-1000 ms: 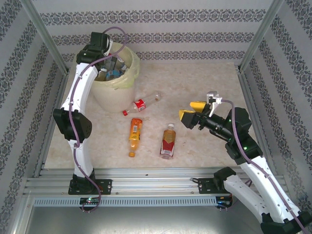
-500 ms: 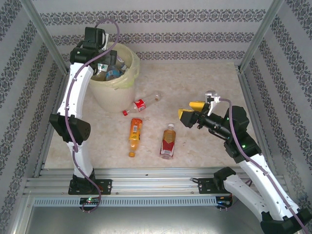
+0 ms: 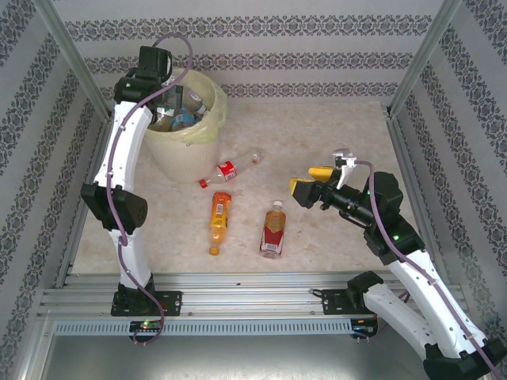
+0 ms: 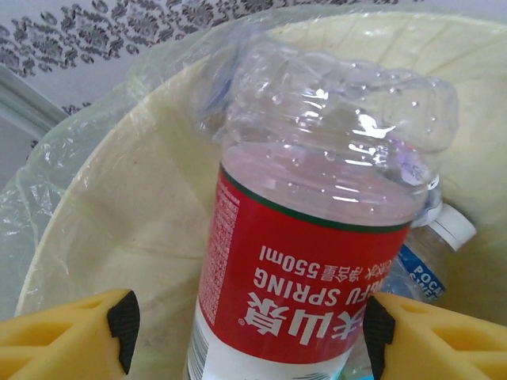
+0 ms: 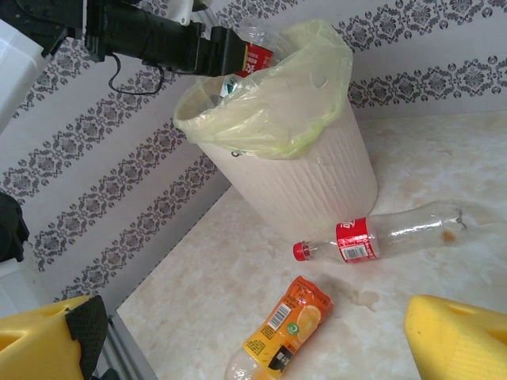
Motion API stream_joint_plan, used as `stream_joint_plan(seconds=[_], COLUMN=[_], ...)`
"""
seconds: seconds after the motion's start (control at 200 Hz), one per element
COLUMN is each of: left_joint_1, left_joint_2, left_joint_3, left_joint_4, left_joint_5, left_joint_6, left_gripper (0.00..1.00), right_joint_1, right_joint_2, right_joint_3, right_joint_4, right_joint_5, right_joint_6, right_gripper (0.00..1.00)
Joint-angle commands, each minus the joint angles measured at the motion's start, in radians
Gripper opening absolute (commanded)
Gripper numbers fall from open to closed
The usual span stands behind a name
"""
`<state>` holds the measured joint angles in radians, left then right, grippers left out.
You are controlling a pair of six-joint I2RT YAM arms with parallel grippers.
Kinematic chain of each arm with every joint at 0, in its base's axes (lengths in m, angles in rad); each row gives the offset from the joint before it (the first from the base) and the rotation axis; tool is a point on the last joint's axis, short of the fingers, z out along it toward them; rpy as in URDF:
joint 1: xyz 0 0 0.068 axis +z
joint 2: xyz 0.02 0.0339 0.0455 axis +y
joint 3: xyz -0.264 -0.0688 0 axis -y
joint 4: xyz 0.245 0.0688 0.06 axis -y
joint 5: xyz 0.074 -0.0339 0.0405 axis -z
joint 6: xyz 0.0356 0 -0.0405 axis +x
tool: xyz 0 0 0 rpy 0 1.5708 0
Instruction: Put the plastic bottles in the bin
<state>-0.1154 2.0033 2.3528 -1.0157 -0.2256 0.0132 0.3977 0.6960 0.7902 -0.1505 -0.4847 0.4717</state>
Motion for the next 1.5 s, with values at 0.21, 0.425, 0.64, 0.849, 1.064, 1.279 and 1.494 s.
stream_joint_plan(seconds=[0.21,0.425,0.64,0.849,1.064,1.279,1.494], left_joint_1=[0.065,0.096,0.103,0.104,0.103,0.103,0.094], left_joint_2=[0.029,0.034,0.035,0.048,0.02,-0.047,-0.154], left_joint_3=[0.035,0.031,0.025,-0.005,-0.061,-0.047,-0.103], left_joint_4=[-0.08,-0.11,-0.135,-0.138,-0.104,-0.089,-0.048], left_joint_5=[-0.09,-0.091,-0.065,0.005,0.074,0.12,0.211], left_joint_6=[-0.103,-0.137,-0.162,-0.176,-0.194,-0.217,-0.211], left_gripper=[0.63,0.6,0.53,0.5,0.5,0.5,0.55], right_joint_1=[0.013,0.013,0.014,0.014,0.013,0.013,0.013], right_joint_2=[-0.009,-0.007,-0.008,-0.015,-0.021,-0.015,-0.001], right_joint_3=[0.027,0.027,0.021,0.014,0.012,0.01,0.006], right_joint_4=[-0.008,-0.011,-0.01,-0.013,-0.021,-0.02,-0.015], right_joint_5=[0.017,0.023,0.028,0.034,0.037,0.034,0.025], right_joint_6=[-0.018,-0.018,-0.017,-0.016,-0.017,-0.011,-0.007], right_gripper=[0.96,0.96,0.96,0.96,0.96,0.96,0.96])
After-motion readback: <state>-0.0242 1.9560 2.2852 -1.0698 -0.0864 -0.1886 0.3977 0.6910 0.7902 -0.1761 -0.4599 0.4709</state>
